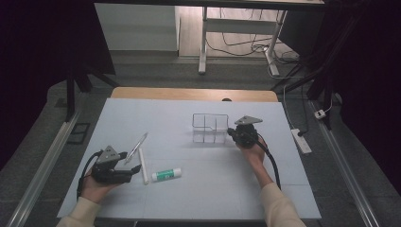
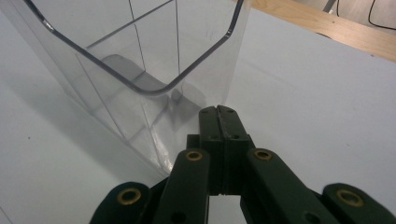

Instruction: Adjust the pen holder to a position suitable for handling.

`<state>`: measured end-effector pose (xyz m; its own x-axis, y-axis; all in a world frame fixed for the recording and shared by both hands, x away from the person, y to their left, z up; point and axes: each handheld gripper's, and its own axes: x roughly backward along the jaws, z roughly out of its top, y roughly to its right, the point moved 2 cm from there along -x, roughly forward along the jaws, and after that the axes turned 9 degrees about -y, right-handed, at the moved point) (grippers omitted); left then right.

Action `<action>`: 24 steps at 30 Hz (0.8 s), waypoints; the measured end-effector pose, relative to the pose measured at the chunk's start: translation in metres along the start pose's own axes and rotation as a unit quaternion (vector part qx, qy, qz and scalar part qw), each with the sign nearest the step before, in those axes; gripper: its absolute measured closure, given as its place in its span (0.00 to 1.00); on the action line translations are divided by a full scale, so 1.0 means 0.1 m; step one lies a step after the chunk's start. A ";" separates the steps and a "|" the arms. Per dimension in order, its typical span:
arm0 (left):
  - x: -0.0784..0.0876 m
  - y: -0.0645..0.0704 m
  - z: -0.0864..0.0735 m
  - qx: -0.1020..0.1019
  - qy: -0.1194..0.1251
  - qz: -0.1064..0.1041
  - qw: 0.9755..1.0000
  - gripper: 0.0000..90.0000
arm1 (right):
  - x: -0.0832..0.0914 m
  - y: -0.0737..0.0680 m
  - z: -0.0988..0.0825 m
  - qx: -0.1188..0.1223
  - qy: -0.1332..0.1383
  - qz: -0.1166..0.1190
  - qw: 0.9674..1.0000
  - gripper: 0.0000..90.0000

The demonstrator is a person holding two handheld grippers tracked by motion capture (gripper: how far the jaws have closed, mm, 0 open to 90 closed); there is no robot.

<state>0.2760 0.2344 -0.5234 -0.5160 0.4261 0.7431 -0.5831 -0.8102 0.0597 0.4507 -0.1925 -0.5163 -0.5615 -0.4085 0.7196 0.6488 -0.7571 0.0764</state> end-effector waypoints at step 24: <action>-0.01 0.01 0.00 -0.002 -0.005 0.004 1.000 0.25 | -0.12 -0.15 0.10 0.003 -0.003 0.008 1.000 0.99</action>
<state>0.2761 0.2335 -0.5245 -0.5142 0.4146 0.7508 -0.5807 -0.8125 0.0510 0.4526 -0.1715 -0.5193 -0.5485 -0.4178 0.7243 0.6601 -0.7480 0.0685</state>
